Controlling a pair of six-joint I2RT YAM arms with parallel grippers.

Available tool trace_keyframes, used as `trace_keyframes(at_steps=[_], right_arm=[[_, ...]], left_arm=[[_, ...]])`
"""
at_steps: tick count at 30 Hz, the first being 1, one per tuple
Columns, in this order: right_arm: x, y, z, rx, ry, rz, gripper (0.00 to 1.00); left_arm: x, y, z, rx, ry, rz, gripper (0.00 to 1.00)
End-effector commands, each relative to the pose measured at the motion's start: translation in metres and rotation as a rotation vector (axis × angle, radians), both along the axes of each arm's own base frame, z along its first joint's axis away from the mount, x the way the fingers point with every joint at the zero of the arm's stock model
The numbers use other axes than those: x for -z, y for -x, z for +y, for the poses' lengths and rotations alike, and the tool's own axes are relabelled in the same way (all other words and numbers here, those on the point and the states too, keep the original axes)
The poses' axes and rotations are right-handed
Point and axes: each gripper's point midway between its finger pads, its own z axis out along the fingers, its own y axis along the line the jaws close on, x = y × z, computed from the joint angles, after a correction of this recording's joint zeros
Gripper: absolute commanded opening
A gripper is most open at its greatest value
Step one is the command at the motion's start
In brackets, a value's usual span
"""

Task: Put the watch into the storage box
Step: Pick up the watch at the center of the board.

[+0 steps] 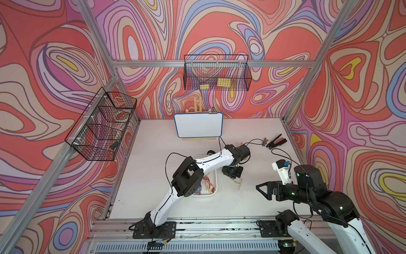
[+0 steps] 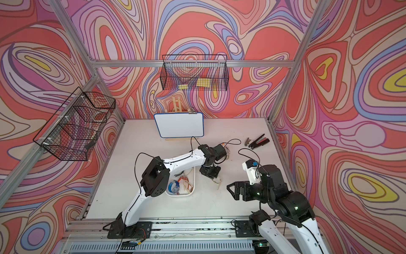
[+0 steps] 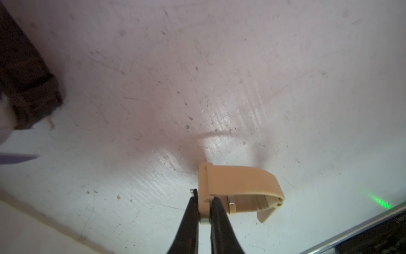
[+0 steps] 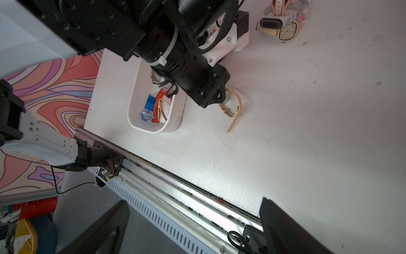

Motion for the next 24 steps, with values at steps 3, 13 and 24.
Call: trace_keyframes(at_steps=[3,13,24], right_arm=[[-0.005,-0.003,-0.002,0.018,0.001,-0.027,0.98],[-0.008,-0.007,0.005,-0.003,-0.030,-0.035,0.98],[-0.008,-0.011,0.010,-0.014,-0.049,-0.030,0.98]], left_arm=[[-0.033,-0.002,0.016,0.021,-0.030,-0.052,0.09],[-0.083,0.002,0.032,0.039,-0.014,-0.111,0.07],[-0.136,-0.004,0.100,-0.006,-0.066,-0.189,0.06]])
